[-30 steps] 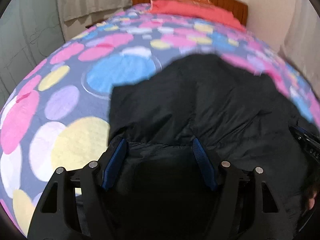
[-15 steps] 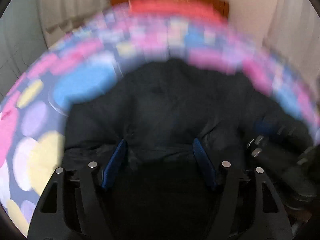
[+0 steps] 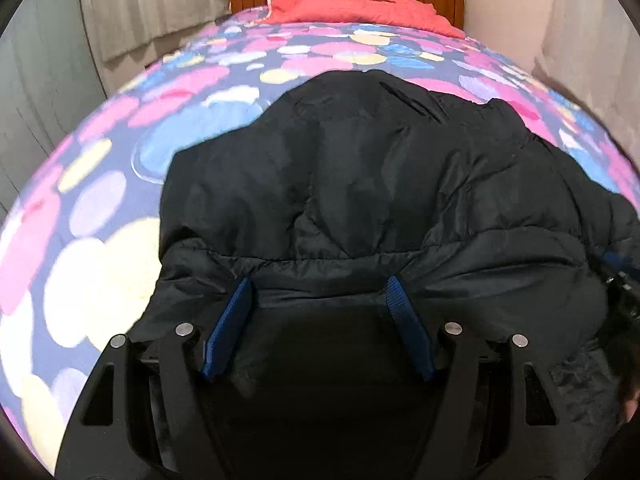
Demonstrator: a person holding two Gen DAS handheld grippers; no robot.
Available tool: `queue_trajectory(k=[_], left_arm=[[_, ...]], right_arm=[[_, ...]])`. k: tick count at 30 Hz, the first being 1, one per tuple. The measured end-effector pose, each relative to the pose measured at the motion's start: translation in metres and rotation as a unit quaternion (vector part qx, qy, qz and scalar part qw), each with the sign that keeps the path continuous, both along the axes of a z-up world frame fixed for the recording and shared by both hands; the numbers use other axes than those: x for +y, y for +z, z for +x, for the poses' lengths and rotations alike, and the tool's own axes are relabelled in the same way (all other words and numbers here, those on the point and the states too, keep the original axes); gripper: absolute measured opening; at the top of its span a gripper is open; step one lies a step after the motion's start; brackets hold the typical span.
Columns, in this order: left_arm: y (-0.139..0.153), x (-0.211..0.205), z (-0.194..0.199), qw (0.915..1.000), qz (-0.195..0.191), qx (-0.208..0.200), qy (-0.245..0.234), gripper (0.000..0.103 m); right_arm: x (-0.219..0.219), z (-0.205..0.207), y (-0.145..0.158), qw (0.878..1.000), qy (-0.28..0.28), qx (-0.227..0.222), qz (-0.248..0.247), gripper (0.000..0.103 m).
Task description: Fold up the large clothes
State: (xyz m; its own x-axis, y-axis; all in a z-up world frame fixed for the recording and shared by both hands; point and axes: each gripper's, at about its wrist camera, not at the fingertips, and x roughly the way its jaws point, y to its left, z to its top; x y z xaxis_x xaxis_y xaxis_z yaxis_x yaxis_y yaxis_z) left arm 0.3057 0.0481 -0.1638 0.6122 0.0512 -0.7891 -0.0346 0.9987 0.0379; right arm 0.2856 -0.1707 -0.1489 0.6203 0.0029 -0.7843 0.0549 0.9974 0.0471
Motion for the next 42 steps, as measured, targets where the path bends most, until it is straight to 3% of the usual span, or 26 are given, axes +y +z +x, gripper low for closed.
queue_trajectory(k=[4, 7, 10, 16, 22, 28, 31, 35, 42], left_arm=[[0.020, 0.010, -0.026, 0.9995, -0.027, -0.015, -0.004, 0.069], [0.038, 0.028, -0.070, 0.9987, -0.028, -0.042, 0.006, 0.070], [0.043, 0.050, -0.115, 0.9979, -0.046, -0.043, 0.015, 0.074], [0.034, 0.093, -0.203, 0.9947, -0.085, -0.021, 0.055, 0.078], [0.016, 0.123, -0.264, 0.9789, -0.177, 0.005, 0.102, 0.078], [0.001, 0.124, -0.291, 0.9624, -0.248, 0.020, 0.109, 0.080], [0.001, 0.121, -0.297, 0.9607, -0.255, 0.013, 0.109, 0.080], [-0.001, 0.117, -0.301, 0.9620, -0.248, 0.011, 0.113, 0.080], [-0.007, 0.122, -0.314, 0.9537, -0.264, 0.008, 0.145, 0.080]], right_arm=[[-0.015, -0.034, 0.028, 0.999, -0.004, -0.026, 0.025, 0.047], [-0.039, -0.067, 0.037, 0.999, -0.015, -0.035, 0.029, 0.053], [-0.067, -0.105, 0.039, 0.999, -0.036, -0.030, 0.028, 0.056], [-0.128, -0.186, 0.037, 0.995, -0.096, -0.020, 0.026, 0.058], [-0.167, -0.258, 0.011, 0.989, -0.142, 0.009, 0.051, 0.061], [-0.179, -0.294, -0.011, 0.983, -0.150, 0.026, 0.103, 0.064], [-0.180, -0.303, -0.016, 0.980, -0.149, 0.026, 0.128, 0.066], [-0.171, -0.307, -0.016, 0.982, -0.137, 0.028, 0.126, 0.066], [-0.169, -0.314, -0.018, 0.982, -0.135, 0.023, 0.127, 0.066]])
